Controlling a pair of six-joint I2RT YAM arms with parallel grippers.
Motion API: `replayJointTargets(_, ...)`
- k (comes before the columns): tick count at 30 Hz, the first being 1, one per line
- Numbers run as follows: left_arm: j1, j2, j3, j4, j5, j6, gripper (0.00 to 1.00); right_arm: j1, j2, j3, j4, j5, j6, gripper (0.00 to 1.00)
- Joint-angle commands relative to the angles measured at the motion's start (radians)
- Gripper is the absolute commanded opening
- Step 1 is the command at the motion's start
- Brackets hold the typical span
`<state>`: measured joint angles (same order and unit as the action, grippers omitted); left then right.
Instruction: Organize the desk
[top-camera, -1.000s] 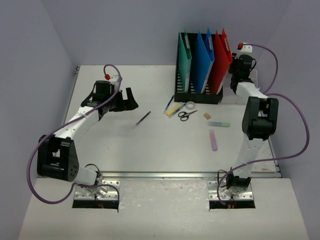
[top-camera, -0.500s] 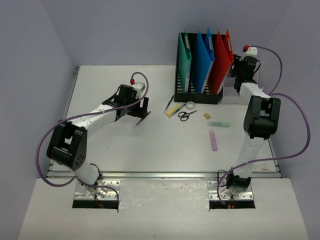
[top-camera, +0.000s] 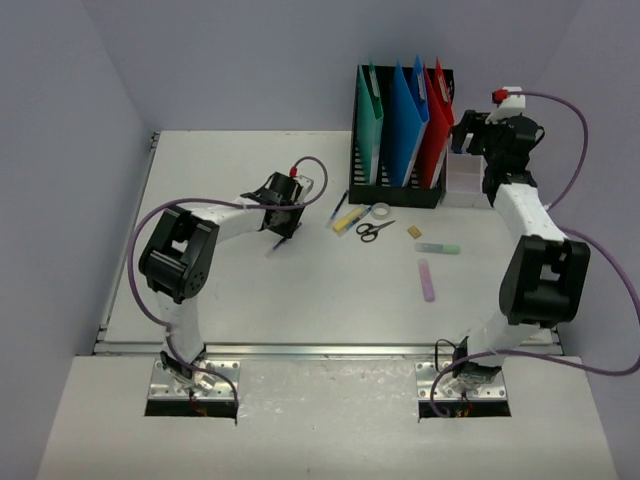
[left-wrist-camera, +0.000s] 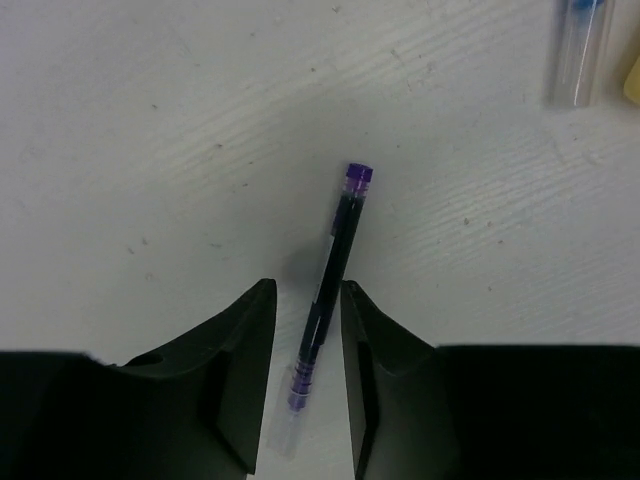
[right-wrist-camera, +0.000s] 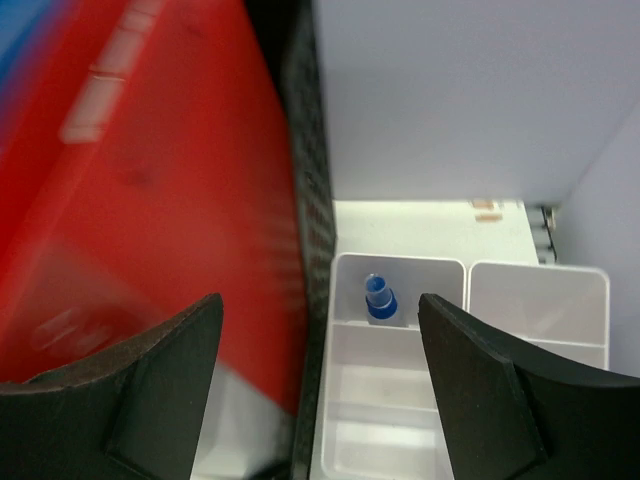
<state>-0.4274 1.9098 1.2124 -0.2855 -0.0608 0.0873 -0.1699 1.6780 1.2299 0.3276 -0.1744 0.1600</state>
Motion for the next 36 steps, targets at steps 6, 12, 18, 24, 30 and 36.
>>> replayJointTargets(6, -0.016, 0.086, 0.072, -0.100, 0.046, -0.064, 0.00, 0.054, -0.464, -0.231, -0.121, -0.555, -0.440, 0.66)
replayJointTargets(12, -0.010, -0.060, 0.055, -0.142, 0.232, -0.201, 0.00, 0.393, -0.695, -0.383, -0.474, -0.608, -1.196, 0.51)
replayJointTargets(18, 0.031, -0.232, 0.051, -0.195, 0.653, -0.391, 0.00, 0.684, -0.761, -0.537, -0.547, -0.512, -1.646, 0.53)
replayJointTargets(24, 0.041, -0.313, -0.007, -0.181, 0.812, -0.486, 0.00, 0.888, -0.575, -0.486, -0.497, -0.415, -1.737, 0.62)
replayJointTargets(30, 0.042, -0.328, -0.062, -0.173, 0.793, -0.474, 0.00, 0.997, -0.388, -0.444, -0.392, -0.312, -1.761, 0.64)
replayJointTargets(36, 0.041, -0.344, -0.087, -0.153, 0.778, -0.514, 0.00, 1.060, -0.220, -0.432, -0.134, -0.172, -1.710, 0.64)
